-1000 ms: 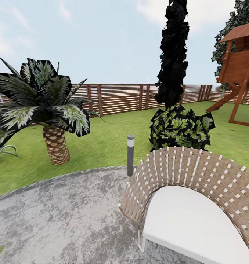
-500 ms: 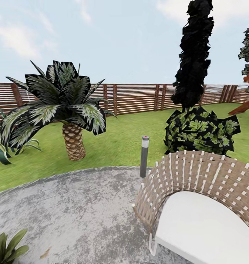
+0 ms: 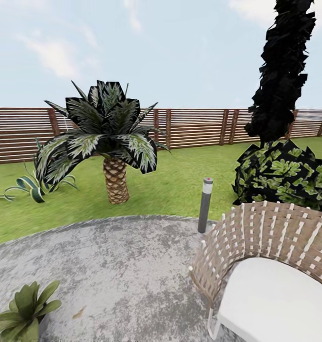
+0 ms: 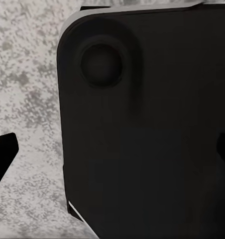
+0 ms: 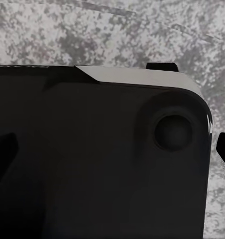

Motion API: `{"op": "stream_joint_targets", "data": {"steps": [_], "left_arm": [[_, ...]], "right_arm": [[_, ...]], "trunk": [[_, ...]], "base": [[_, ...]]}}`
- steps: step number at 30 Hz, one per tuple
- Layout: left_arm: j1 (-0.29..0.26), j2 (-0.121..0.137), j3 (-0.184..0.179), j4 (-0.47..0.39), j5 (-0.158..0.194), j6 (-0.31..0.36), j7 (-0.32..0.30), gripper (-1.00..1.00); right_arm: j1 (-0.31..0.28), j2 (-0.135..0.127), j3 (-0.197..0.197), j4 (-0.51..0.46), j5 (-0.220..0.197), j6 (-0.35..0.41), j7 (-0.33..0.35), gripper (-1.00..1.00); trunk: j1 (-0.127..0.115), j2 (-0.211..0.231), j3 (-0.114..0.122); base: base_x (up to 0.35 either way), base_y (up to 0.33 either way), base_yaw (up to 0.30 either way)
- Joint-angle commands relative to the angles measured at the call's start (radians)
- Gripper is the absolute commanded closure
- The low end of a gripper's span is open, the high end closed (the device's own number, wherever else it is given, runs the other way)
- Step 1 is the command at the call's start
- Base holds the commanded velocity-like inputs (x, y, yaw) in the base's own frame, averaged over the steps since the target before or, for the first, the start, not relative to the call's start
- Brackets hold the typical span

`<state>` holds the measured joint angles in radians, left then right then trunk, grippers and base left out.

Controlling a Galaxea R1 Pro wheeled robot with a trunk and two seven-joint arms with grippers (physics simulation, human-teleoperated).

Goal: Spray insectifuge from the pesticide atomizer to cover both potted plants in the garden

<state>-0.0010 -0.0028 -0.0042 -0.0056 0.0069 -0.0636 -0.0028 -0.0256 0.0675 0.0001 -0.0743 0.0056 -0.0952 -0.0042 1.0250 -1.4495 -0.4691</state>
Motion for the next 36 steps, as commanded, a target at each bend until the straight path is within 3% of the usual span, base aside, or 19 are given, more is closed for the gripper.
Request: {"op": "stream_joint_targets", "data": {"steps": [1,16,27,36], "left_arm": [[0.000,0.000,0.000,0.000,0.001,-0.002,0.000,-1.00],[-0.002,-0.004,-0.004,-0.001,-0.005,-0.003,-0.003,-1.00],[-0.002,0.007,0.003,0.001,0.000,-0.001,0.005,-1.00],[-0.002,0.020,0.049,0.001,0.002,-0.010,0.100,-1.00]], "right_arm": [[0.000,0.000,0.000,0.001,0.001,-0.003,0.000,-1.00],[0.000,-0.002,0.000,0.001,0.001,-0.013,-0.001,-1.00],[0.000,-0.009,0.001,0.001,0.002,-0.046,-0.001,-1.00],[0.000,-0.014,0.001,0.002,0.002,-0.046,-0.002,-1.00]], "trunk": [[0.000,0.000,-0.001],[0.000,0.000,-0.005],[0.000,0.000,-0.011],[0.000,0.000,-0.016]], "base": [[0.000,0.000,0.275],[0.000,0.000,0.275],[0.000,0.000,0.275],[0.000,0.000,0.275]]}}
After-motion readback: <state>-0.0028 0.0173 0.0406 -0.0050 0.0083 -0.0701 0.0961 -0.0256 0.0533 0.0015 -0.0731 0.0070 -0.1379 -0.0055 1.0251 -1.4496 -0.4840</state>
